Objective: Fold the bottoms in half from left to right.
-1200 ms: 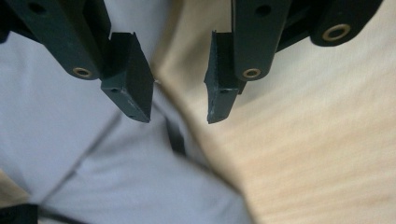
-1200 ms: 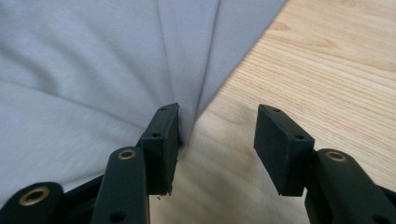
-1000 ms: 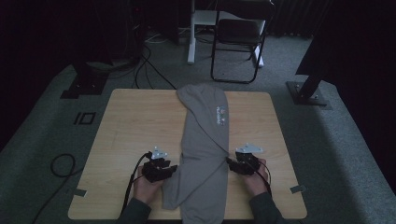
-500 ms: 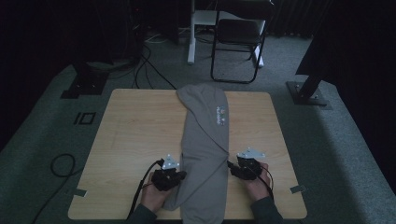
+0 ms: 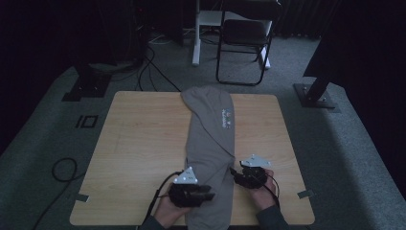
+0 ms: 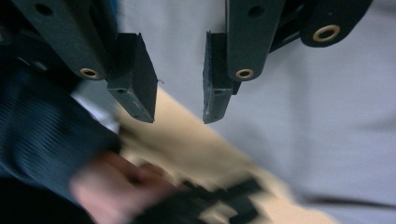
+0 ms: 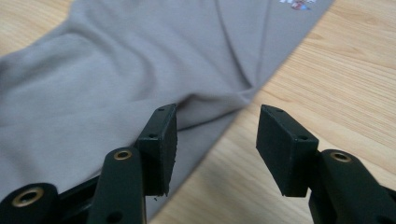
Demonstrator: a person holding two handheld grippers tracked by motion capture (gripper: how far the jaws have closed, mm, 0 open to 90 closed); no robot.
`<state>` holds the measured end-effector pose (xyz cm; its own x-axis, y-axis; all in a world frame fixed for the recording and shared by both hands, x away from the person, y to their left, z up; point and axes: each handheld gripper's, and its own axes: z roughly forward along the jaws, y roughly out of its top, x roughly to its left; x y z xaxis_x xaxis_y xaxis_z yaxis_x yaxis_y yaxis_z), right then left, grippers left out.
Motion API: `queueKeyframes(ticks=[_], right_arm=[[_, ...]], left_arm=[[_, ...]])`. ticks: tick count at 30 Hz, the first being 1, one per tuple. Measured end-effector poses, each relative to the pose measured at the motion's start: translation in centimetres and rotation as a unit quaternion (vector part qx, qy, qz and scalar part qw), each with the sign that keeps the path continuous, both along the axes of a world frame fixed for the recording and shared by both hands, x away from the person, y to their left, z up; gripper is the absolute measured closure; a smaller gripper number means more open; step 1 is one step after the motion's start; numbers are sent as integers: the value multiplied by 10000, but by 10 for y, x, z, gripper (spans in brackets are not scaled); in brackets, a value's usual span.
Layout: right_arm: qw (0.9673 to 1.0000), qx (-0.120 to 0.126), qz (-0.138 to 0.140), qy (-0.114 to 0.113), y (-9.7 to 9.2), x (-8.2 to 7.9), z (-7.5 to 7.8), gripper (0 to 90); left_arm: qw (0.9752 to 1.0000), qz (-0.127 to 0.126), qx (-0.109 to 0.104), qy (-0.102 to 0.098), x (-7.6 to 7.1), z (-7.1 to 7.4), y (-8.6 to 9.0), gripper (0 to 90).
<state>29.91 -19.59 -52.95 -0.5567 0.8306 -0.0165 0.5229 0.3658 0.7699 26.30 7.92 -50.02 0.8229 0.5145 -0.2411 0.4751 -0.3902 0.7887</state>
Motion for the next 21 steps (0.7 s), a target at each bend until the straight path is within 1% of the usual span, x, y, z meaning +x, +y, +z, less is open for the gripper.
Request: queueKeyframes(ticks=[1,2,3,4,6,7,8,9,10,13,15,17,19,21], right_arm=[[10000,16,86,21,3,-2,-1,483],[9998,27,159,86,6,-4,-2,481],[9997,29,216,128,9,-5,-3,480],[9995,21,260,163,12,-6,-5,480],[9990,-39,360,243,18,-9,-9,480],[9988,-73,394,278,20,-9,-12,481],[9986,-107,390,351,23,-8,-15,485],[9984,-137,382,386,23,-6,-17,493],[9982,-182,354,446,25,-4,-20,497],[9984,-211,349,399,26,0,-22,508],[9986,-206,343,349,27,4,-22,510],[9986,-199,337,347,27,7,-23,510],[9987,-212,321,332,26,13,-23,510],[9988,-201,326,302,25,19,-23,510]], left_arm=[[9993,241,264,-111,8,-3,3,653],[9983,380,426,-117,14,-6,5,660],[9974,487,532,-33,22,-12,7,663],[9968,540,583,50,29,-18,8,669],[9951,558,784,233,40,-31,5,681],[9940,520,922,271,43,-38,1,681],[9935,488,981,311,44,-41,-1,682],[9933,470,1000,324,45,-46,-4,682],[9942,473,907,339,44,-47,-6,684],[9938,498,944,312,45,-46,-9,686],[9938,531,936,283,48,-47,-11,691],[9938,542,931,261,50,-47,-12,701],[9940,620,854,282,57,-48,-13,709],[9936,675,869,270,64,-48,-16,714]])
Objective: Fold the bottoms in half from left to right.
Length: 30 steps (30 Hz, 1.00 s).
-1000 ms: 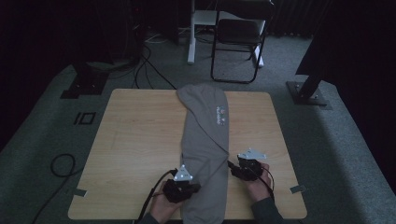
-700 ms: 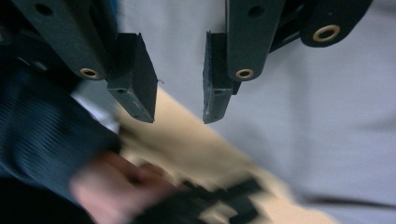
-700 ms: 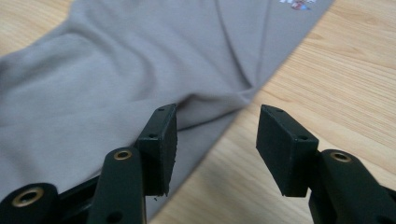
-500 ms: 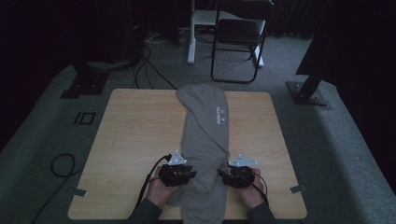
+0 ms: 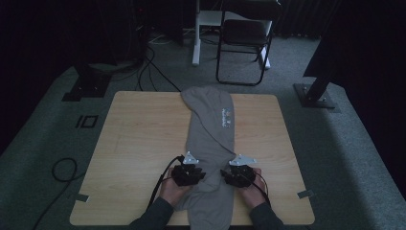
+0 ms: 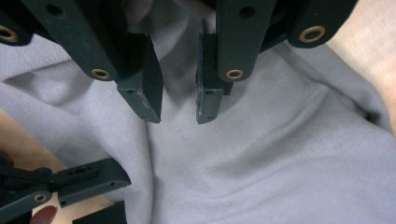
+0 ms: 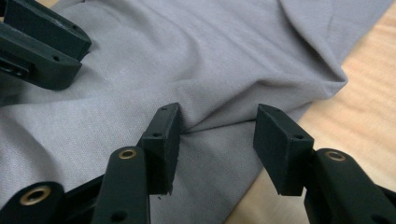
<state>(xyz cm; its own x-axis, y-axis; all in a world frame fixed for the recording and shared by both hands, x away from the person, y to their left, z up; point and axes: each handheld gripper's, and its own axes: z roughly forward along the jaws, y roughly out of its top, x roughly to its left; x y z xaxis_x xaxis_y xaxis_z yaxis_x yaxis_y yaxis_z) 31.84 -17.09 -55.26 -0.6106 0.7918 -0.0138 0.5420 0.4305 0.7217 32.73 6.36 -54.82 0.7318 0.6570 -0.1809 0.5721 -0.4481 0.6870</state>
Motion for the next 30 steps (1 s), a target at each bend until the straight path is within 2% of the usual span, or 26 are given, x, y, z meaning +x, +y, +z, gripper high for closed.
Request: queueKeyframes(ticks=[4,5,7,11,15,17,20,22,24,25,26,28,30], right_arm=[[10000,-8,-89,-21,-3,18,0,511],[9999,10,-110,-54,-4,28,-1,510],[9999,13,-140,-69,-5,34,-1,510],[9995,29,-322,-60,-11,56,-1,510],[9988,-23,-482,21,-16,70,2,509],[9983,-154,-554,20,-17,68,5,521],[9989,-88,-455,-100,-20,54,11,522],[9994,106,-309,-125,-21,42,17,524],[9990,439,-72,-95,-21,31,21,524],[9973,684,233,-88,-17,20,24,520],[9973,684,233,-88,-17,20,24,520],[9950,844,529,-88,-10,13,26,514],[9932,872,758,-107,-2,9,27,507]], left_arm=[[9998,91,134,-101,17,1,-6,715],[9997,105,177,-134,23,1,-8,715],[9995,177,230,-157,32,2,-12,715],[9989,345,236,-211,52,1,-21,714],[9990,399,171,-104,61,2,-27,690],[9991,364,202,-79,60,4,-28,673],[9995,301,-90,-89,53,10,-24,670],[9992,341,-192,-118,51,13,-21,667],[9989,349,-287,-85,50,16,-16,667],[9988,376,-319,-75,50,17,-15,667],[9987,390,-311,-67,50,16,-14,667],[9987,396,-312,-18,51,15,-13,667],[9985,399,-365,13,50,14,-14,667]])
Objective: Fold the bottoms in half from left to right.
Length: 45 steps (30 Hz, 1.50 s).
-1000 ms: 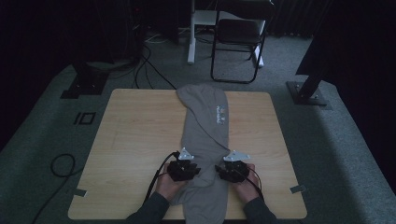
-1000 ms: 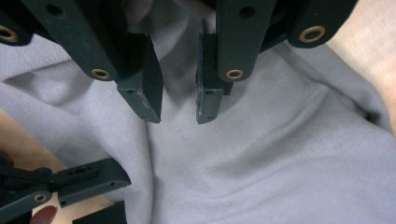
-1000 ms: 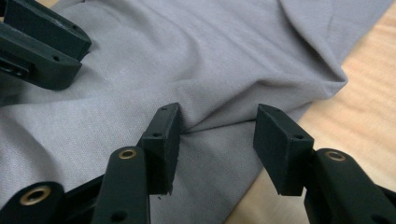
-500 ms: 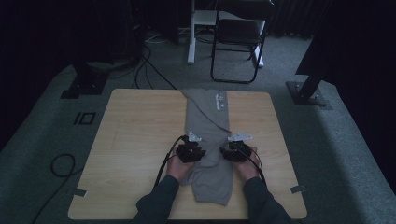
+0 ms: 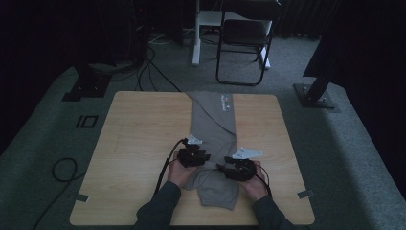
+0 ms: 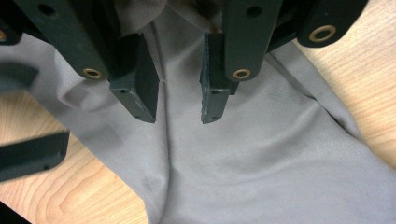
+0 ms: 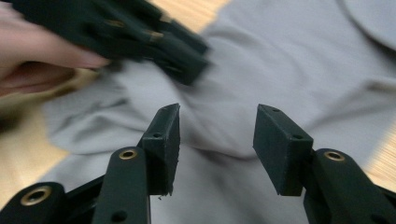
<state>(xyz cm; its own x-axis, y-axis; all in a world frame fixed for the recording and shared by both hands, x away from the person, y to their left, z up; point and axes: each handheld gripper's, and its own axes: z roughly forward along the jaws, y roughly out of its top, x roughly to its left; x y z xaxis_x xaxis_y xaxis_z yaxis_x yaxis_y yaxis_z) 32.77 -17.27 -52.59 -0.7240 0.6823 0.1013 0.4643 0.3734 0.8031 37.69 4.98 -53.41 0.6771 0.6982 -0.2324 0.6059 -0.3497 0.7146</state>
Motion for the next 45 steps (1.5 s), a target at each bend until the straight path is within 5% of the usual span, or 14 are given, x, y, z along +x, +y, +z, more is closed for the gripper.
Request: queueKeyframes(ticks=[3,7,13,16,22,27,32,37,45], right_arm=[[9997,-169,181,44,13,2,-4,516],[9986,-294,410,170,17,-1,-6,798],[9990,-200,385,88,-7,-23,1,894],[9993,-77,343,109,-22,-34,5,890],[9984,-287,296,375,-49,-52,-4,846],[9987,-167,68,481,-56,-49,-6,645],[9991,-28,-53,418,-41,-33,-1,608],[9980,0,-194,602,-19,-8,-8,603],[9958,-394,-104,818,6,7,-18,525]], left_arm=[[9999,-73,-87,17,-3,1,-1,667],[9997,-127,-208,-49,-7,8,1,661],[9993,-72,-315,-194,-15,19,14,653],[9994,-12,-264,-201,-17,18,20,649],[9999,-28,-95,-117,-27,10,27,642],[10000,-16,-60,-37,-34,4,35,623],[9999,25,-135,39,-40,1,40,608],[9998,-38,-148,137,-46,-3,41,589],[9994,-126,-73,298,-51,-14,32,569]])
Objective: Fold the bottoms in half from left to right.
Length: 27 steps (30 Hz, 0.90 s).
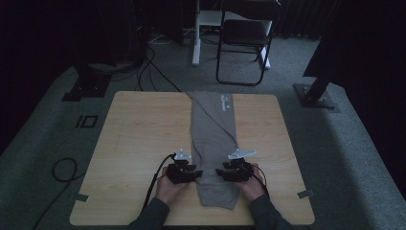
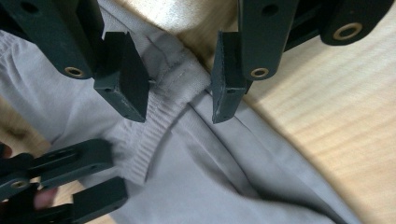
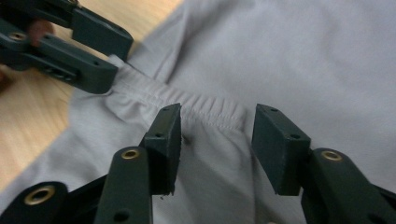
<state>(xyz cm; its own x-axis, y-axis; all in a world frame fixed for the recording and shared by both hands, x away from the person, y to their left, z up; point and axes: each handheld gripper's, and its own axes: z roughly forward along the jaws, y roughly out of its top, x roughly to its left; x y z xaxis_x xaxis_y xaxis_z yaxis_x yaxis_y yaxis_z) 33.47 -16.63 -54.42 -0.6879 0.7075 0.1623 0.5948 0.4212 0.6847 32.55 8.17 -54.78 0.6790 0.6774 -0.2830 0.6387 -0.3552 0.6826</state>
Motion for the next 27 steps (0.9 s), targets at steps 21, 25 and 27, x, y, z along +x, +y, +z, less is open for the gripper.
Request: queueKeyframes(ticks=[21,25,27], right_arm=[[9983,482,286,-187,-38,-63,12,824],[9979,485,416,-138,-44,-74,11,825],[9973,504,526,-101,-47,-79,11,815]], left_arm=[[9986,-444,-236,-176,-43,16,-8,757],[9990,-302,-275,-206,-35,19,-6,746],[9991,-316,-199,-180,-32,16,-9,737]])
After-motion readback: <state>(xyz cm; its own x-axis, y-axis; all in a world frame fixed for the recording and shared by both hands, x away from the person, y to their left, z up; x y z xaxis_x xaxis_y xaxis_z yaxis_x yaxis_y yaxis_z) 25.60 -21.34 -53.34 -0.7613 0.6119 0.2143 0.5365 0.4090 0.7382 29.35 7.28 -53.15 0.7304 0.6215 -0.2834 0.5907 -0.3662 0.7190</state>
